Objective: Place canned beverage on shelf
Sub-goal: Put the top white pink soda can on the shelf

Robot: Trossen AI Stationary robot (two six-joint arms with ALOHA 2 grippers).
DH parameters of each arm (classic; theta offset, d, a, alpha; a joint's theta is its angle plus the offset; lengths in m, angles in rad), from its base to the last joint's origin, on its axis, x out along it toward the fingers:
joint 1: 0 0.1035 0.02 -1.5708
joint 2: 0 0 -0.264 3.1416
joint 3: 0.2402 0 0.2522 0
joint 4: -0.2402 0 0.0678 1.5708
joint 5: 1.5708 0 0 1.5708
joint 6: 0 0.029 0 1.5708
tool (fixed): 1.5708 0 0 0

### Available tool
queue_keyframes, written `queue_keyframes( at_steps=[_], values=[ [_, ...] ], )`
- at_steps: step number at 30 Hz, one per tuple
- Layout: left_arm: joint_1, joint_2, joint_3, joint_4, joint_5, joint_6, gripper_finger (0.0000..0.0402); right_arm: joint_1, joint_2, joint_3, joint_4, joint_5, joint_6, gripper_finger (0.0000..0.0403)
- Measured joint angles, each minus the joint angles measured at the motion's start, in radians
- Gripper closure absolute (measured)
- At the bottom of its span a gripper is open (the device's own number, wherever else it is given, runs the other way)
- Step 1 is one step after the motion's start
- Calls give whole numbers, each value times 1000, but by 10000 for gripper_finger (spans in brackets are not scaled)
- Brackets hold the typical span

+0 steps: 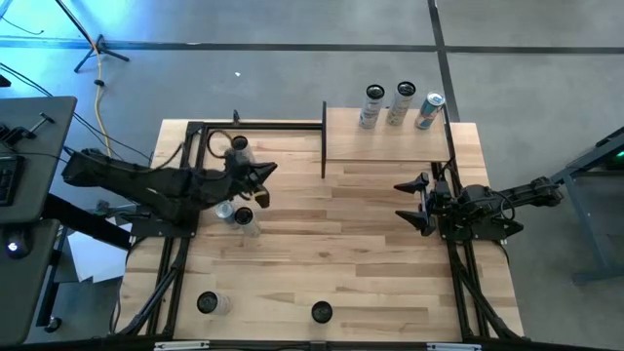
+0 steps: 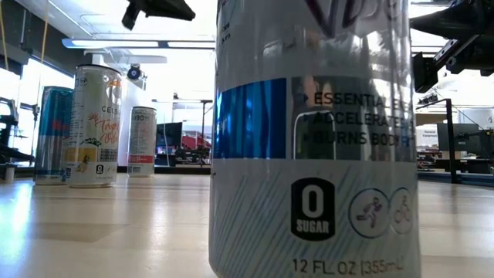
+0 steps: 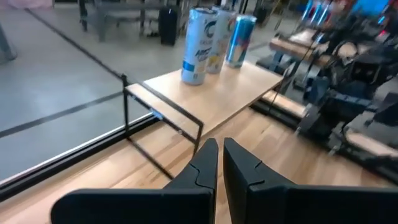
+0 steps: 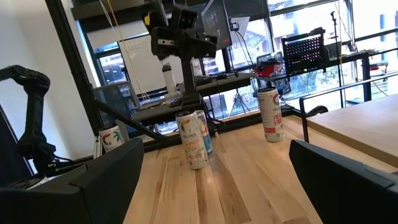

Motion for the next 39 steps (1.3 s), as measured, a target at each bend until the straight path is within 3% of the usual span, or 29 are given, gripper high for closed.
queue_keyframes(
  at_steps=[8,19,27,39],
  values=[
    [149,110,263,-408,173,-57,399,0,0,0,0,-1,0,14],
    [471,228,484,-873,563,-115,399,0,0,0,0,-2,0,14],
    [677,266,502,-1021,770,-116,399,0,0,0,0,-2,0,14],
    [766,295,502,-1066,820,-128,399,0,0,0,0,-6,0,14]
  ],
)
